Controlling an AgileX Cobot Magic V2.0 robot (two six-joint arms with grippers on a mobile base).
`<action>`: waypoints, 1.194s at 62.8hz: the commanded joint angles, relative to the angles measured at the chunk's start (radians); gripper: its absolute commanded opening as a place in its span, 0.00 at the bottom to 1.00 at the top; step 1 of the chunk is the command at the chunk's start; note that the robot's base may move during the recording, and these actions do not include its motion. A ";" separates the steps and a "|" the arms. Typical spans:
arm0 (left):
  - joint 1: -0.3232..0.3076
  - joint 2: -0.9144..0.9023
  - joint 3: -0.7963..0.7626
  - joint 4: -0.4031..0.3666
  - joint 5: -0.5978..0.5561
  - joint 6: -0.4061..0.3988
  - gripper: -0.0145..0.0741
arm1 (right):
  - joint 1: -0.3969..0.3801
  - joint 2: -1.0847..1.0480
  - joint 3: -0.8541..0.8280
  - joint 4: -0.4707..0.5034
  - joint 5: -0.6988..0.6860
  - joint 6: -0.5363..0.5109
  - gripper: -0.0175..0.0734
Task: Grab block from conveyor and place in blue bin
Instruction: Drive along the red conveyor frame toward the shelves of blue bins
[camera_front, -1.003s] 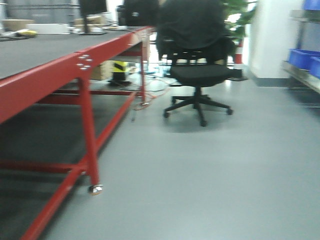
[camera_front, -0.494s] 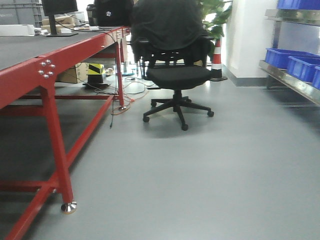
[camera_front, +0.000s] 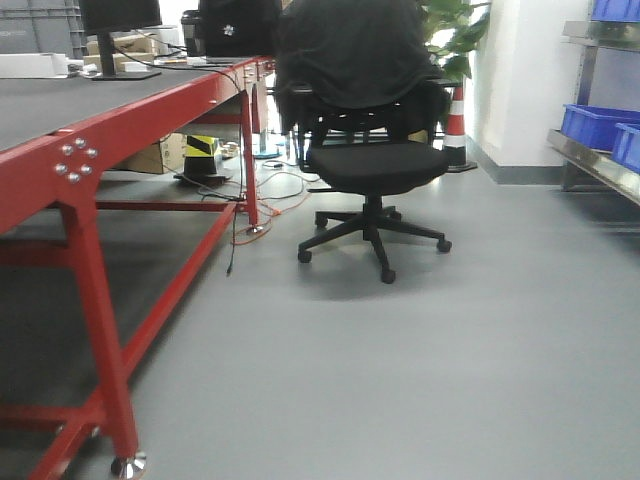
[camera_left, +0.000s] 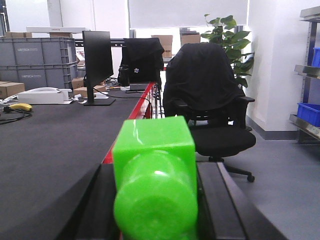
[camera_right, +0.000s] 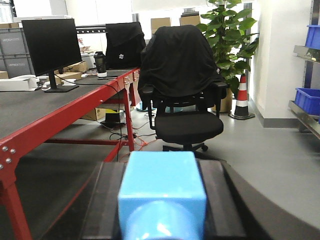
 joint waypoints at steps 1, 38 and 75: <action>-0.006 -0.002 0.000 -0.007 -0.019 -0.004 0.04 | -0.002 -0.004 0.001 -0.003 -0.028 -0.001 0.01; -0.006 -0.002 0.000 -0.007 -0.019 -0.004 0.04 | -0.002 -0.004 0.001 -0.003 -0.028 -0.001 0.01; -0.006 -0.002 0.000 -0.007 -0.019 -0.004 0.04 | -0.002 -0.004 0.001 -0.003 -0.028 -0.001 0.01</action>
